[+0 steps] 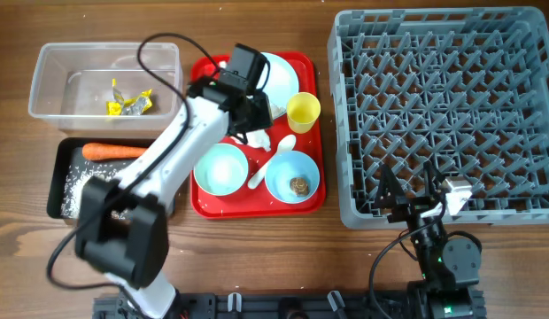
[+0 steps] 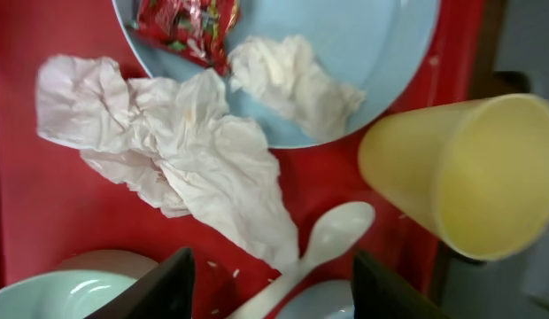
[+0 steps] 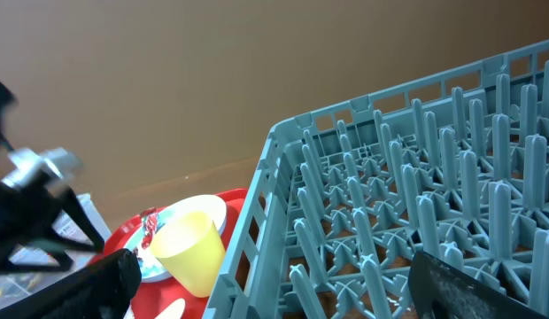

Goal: Sort waste into correct bins and load items into the dishwasher rack
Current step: 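Move the left gripper right over the tissues on the red tray, then close the left gripper on the white tissues and lift them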

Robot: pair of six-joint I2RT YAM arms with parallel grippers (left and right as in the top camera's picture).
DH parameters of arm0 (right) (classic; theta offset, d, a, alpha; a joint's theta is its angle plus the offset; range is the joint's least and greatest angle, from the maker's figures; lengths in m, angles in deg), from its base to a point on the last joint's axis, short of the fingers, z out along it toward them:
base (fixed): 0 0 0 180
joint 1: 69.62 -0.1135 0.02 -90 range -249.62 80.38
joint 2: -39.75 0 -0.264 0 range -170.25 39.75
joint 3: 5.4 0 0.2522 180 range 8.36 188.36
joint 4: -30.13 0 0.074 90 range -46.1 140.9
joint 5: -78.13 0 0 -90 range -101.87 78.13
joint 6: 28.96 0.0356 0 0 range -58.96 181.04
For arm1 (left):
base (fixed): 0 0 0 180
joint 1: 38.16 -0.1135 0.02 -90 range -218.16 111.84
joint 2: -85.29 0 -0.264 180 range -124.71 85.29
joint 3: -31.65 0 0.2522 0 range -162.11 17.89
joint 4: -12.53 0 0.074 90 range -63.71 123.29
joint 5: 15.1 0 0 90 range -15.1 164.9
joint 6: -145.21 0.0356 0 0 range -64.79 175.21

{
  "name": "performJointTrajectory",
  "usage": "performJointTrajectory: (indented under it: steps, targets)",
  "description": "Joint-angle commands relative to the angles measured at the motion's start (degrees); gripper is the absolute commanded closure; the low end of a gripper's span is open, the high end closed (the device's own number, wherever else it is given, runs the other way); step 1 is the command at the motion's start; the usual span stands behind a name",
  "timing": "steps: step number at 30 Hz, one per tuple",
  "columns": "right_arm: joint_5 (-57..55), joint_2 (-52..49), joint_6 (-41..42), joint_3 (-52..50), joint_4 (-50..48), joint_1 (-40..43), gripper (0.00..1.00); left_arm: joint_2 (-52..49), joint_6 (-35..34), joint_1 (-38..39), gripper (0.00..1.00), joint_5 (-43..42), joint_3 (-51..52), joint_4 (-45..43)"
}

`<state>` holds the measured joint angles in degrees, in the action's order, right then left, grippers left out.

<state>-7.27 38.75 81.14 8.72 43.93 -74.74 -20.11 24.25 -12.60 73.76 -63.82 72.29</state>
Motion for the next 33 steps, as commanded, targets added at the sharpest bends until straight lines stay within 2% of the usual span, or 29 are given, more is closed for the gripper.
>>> performJointTrajectory:
  steps: [1,4,8,15,17,20,21,22,33]
  targets:
    - [-0.7,0.3,-0.4,-0.1,-0.2,-0.2,0.01,-4.4,-1.5,0.8,0.43,0.6,-0.1,0.0]
    - [-0.7,0.3,-0.4,-0.1,-0.2,-0.2,0.00,-6.3,-1.5,1.0,0.41,0.6,0.0,-0.1]
    - [-0.7,0.3,-0.4,-0.1,-0.2,-0.2,0.00,-8.1,-1.5,1.0,0.43,0.6,0.0,-0.2]
    - [-0.7,0.3,-0.4,-0.1,-0.2,-0.2,0.00,-9.9,-1.5,1.0,0.55,0.6,0.0,-1.0]
    - [-0.7,0.3,-0.4,-0.1,-0.2,-0.2,0.00,-10.1,-1.5,1.0,0.60,0.6,0.0,-1.4]
    - [-0.7,0.3,-0.4,-0.1,-0.2,-0.2,0.00,-10.1,-1.5,1.0,0.78,0.6,0.0,-1.4]
    - [-0.7,0.3,-0.4,-0.1,-0.2,-0.2,0.00,-10.1,-1.4,1.0,0.91,0.6,0.0,-1.2]
    - [-0.7,0.3,-0.4,-0.1,-0.2,-0.2,0.00,-9.8,-1.4,1.0,0.96,0.6,0.0,-0.9]
    - [-0.7,0.3,-0.4,-0.1,-0.2,-0.2,0.00,4.2,0.9,-0.4,0.96,2.4,-0.1,0.8]
